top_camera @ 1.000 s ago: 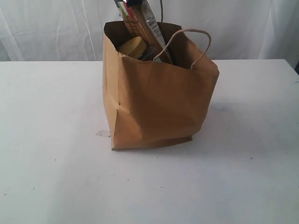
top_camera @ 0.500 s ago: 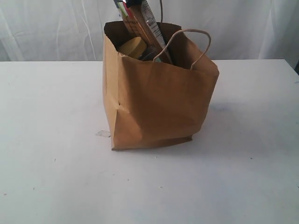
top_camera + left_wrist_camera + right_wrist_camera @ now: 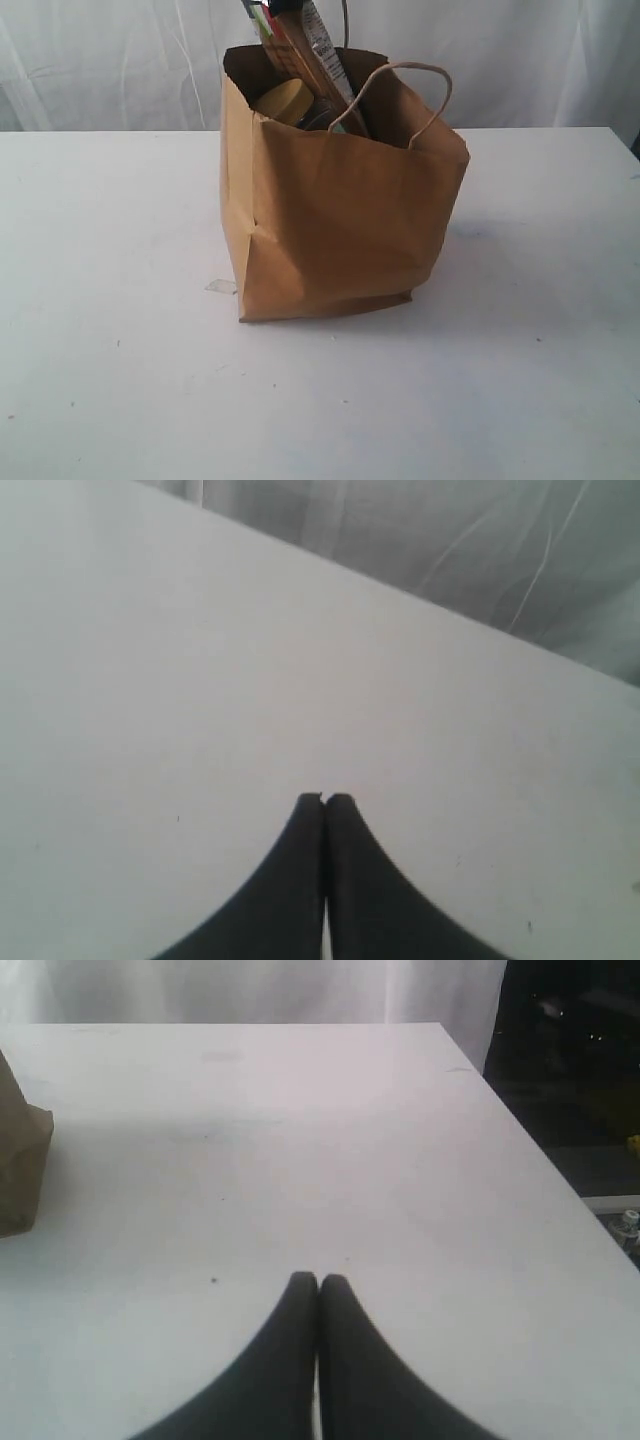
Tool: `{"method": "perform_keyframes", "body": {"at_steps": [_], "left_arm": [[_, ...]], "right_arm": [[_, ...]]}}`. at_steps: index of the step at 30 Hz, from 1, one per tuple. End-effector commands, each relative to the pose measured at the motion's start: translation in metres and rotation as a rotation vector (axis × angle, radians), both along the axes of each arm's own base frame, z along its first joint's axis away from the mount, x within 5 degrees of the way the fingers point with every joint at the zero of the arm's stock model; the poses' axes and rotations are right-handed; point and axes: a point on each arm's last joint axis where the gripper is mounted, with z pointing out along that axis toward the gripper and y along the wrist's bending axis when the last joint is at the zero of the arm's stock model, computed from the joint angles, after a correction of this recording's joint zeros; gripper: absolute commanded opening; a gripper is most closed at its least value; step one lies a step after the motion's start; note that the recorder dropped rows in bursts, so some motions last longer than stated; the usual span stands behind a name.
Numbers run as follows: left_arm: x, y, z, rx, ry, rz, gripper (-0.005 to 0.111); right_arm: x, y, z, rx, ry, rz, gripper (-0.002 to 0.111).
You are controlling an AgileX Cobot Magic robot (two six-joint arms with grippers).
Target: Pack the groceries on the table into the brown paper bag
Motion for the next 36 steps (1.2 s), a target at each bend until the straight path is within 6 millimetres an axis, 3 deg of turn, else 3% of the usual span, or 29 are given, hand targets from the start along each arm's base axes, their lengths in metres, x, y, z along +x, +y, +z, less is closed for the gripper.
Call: {"method": "perform_keyframes", "body": {"at_steps": [1, 6, 10, 15, 18, 19, 22, 36], "left_arm": [[0.004, 0.001, -0.009, -0.029, -0.095, 0.004, 0.0], [0.005, -0.003, -0.003, -0.006, -0.16, -0.082, 0.0], [0.005, -0.006, -0.007, 0.164, -0.093, -0.175, 0.0], [0.005, -0.013, -0.01, 0.158, -0.061, -0.281, 0.0], [0.001, -0.015, -0.022, 0.206, 0.077, -0.333, 0.0], [-0.001, -0.015, -0.028, 0.293, 0.149, -0.37, 0.0], [-0.001, -0.014, -0.029, 0.378, 0.166, -0.39, 0.0], [0.0, -0.01, -0.028, 0.317, 0.169, -0.289, 0.0]], "right_arm": [[0.0, 0.0, 0.0, -0.003, -0.011, 0.004, 0.0], [0.0, 0.0, 0.0, -0.003, -0.011, 0.004, 0.0], [0.0, 0.0, 0.0, -0.003, -0.011, 0.004, 0.0], [0.0, 0.0, 0.0, -0.003, -0.011, 0.004, 0.0], [0.0, 0.0, 0.0, -0.003, -0.011, 0.004, 0.0], [0.0, 0.0, 0.0, -0.003, -0.011, 0.004, 0.0], [0.0, 0.0, 0.0, -0.003, -0.011, 0.004, 0.0], [0.0, 0.0, 0.0, -0.003, -0.011, 0.004, 0.0]]}}
